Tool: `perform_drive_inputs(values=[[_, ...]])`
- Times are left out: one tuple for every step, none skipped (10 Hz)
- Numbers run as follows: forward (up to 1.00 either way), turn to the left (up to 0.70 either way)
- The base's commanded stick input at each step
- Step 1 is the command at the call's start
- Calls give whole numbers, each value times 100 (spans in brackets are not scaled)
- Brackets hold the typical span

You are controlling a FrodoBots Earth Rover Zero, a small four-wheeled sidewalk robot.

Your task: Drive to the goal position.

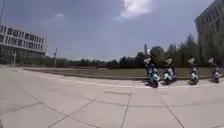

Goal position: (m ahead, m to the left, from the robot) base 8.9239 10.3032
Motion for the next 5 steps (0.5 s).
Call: perform_drive_inputs(values=[[70,0],[70,0],[70,0],[70,6],[70,30]])
